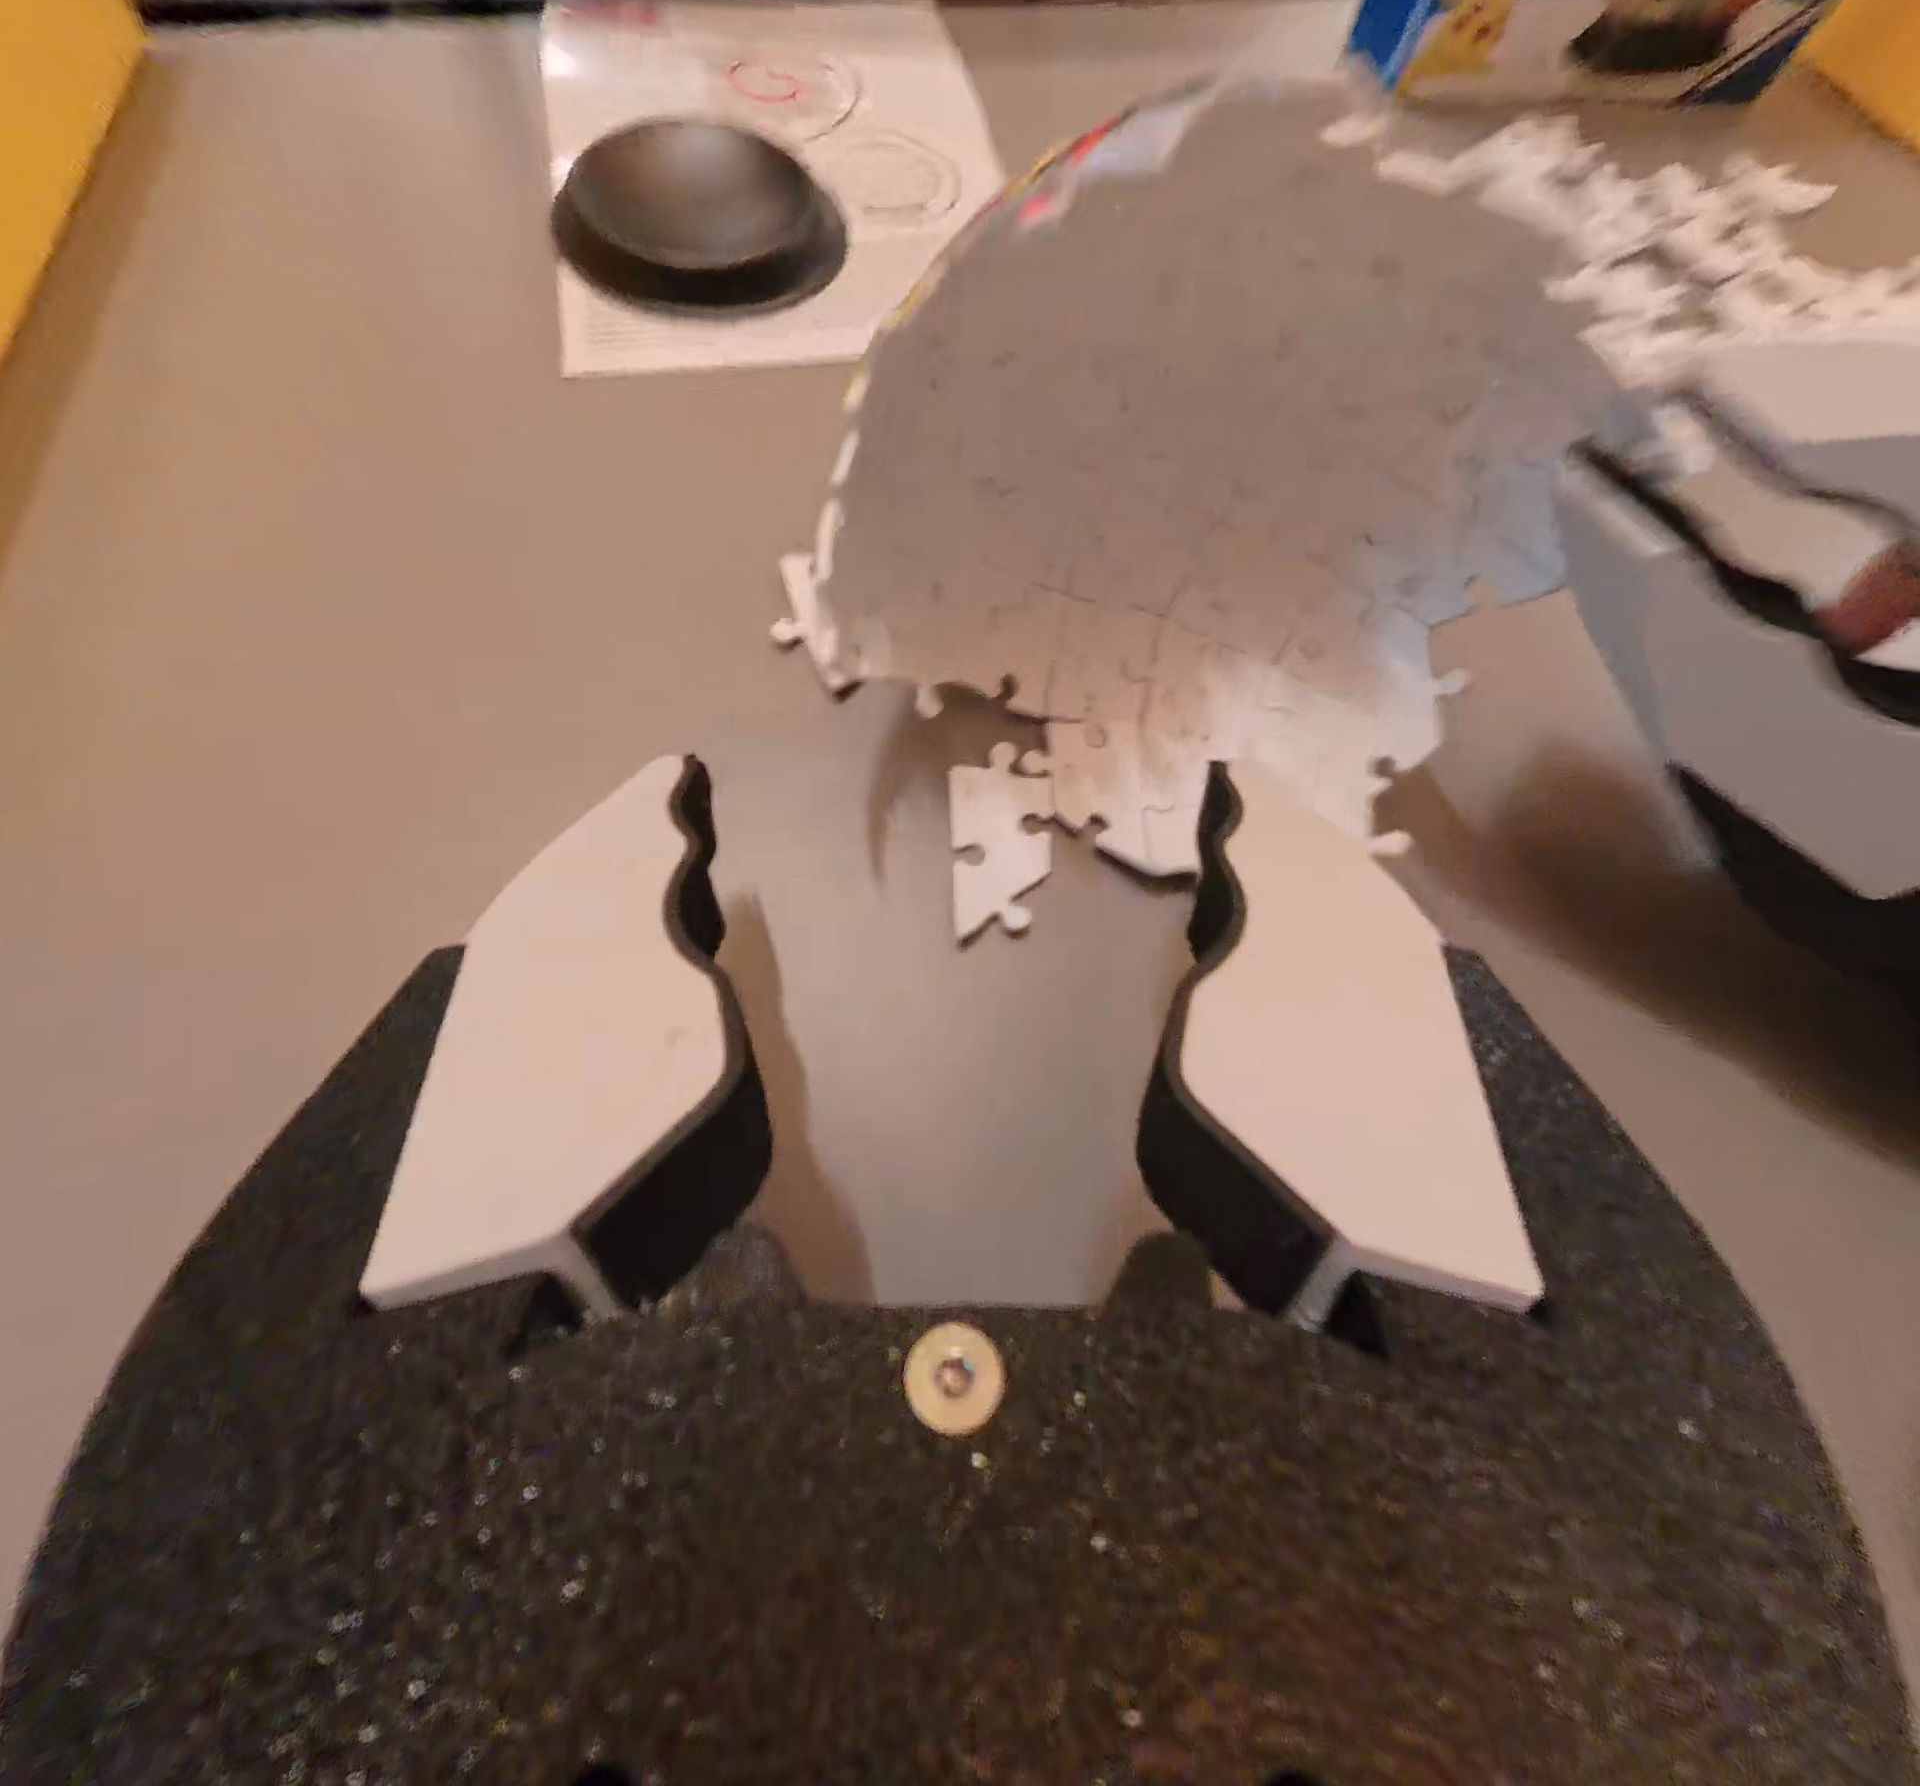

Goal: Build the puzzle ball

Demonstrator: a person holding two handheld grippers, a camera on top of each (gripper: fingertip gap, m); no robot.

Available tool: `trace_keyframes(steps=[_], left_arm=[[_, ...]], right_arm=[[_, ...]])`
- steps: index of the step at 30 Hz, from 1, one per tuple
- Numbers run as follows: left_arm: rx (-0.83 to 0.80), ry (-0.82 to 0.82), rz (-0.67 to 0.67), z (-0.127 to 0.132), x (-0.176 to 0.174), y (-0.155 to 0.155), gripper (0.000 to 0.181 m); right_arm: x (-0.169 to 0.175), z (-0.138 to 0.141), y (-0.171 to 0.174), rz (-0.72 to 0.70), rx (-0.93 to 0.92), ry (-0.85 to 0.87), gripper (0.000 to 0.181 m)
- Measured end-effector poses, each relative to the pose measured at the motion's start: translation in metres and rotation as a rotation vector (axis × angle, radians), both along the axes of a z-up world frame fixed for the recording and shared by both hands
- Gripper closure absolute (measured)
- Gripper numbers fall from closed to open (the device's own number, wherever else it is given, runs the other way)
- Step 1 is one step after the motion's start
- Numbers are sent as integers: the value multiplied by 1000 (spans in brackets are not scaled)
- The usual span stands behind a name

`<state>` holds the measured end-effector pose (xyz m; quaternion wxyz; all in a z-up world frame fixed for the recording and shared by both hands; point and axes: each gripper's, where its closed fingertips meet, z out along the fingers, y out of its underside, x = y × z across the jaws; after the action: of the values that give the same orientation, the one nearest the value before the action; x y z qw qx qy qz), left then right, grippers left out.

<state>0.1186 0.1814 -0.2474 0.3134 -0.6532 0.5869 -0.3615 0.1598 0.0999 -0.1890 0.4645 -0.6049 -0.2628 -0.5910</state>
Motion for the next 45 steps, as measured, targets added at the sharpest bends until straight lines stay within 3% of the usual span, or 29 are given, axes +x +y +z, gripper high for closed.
trace_keyframes(steps=[1, 7, 16, 26, 32, 45], left_arm=[[7, 49, 25, -8, -1, 6, 85], [-48, 175, 40, -31, 16, 16, 83], [67, 254, -8, -42, 31, 10, 79], [70, 252, -36, -42, 34, 9, 79], [-78, 170, 7, -31, 31, 18, 82], [66, 249, -1, -41, 31, 15, 87]], right_arm=[[0, 0, 0, 1, 1, 2, 172], [0, 0, 0, 1, 1, -1, 172], [1, 0, 0, 0, 3, 8, 172], [3, 0, 0, -6, 3, 13, 172], [3, 0, 0, -6, 3, 10, 172], [2, 0, 0, -3, 2, 7, 172]])
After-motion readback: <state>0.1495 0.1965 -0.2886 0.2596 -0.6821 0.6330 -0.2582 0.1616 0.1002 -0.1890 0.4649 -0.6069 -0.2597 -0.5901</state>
